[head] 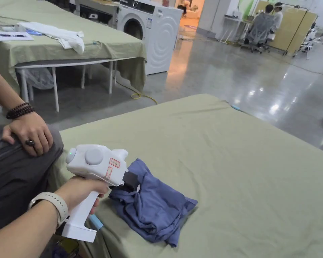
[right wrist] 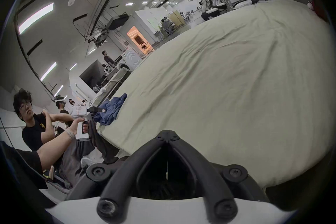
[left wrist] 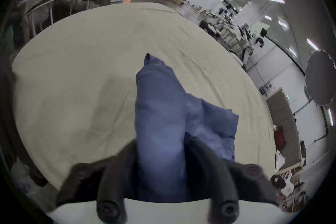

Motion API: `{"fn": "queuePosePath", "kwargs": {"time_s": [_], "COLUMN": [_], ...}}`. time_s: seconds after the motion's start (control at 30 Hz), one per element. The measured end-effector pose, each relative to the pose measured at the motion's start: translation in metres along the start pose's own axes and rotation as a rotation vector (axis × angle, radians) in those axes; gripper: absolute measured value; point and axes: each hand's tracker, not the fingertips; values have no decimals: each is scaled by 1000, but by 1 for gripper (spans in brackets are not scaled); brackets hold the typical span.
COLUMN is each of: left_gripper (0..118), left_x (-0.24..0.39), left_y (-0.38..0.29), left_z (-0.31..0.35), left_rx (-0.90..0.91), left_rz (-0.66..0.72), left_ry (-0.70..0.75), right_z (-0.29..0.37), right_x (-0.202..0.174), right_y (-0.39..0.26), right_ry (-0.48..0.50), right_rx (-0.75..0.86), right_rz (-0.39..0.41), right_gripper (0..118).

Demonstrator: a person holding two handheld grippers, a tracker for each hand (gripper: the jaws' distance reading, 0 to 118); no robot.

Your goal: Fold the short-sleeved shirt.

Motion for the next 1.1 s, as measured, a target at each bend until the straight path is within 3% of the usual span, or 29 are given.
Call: {"fn": "queuePosePath", "kwargs": {"time_s": [0.07,0.1,0.2,0.3,0.4,0.47,0.5,0.63,0.67,0.77,0.87,0.97,1.03,1.1], "left_gripper": [93,113,111,111,111,103,94,12,6,2,2,2,2,2], "left_x": [5,8,35,77,148,210,236,343,370,452,512,541,546,550], "left_y": [1,1,1,-6,-27,-47,-55,-86,-92,-104,-99,-121,-136,-138], "left_z": [4,12,53,94,124,138,142,150,151,149,125,108,105,103], "left_rx": [-6,-14,111,287,489,641,710,946,993,1029,920,830,859,831], "left_rz": [5,-2,-78,-158,-273,-377,-422,-520,-541,-568,-546,-658,-673,-656], "left_ry": [24,20,80,39,102,125,143,85,55,-45,-107,-78,-85,-83], "right_z": [1,3,10,22,41,59,69,113,122,134,131,123,124,130], "right_x": [-4,-7,-10,-12,-23,-37,-43,-76,-84,-108,-113,-103,-92,-87], "right_y": [0,1,7,10,32,68,86,169,189,242,278,290,288,289], "right_ry": [14,16,29,42,-43,-150,-203,-355,-367,-443,-470,-528,-552,-497], "right_rx": [-5,-5,2,18,77,150,202,496,556,654,701,592,665,684], "right_rz": [8,20,37,48,158,263,311,486,518,578,561,518,504,458], "right_gripper": [4,4,4,4,4,4,4,4,4,4,4,4,4,4]}}
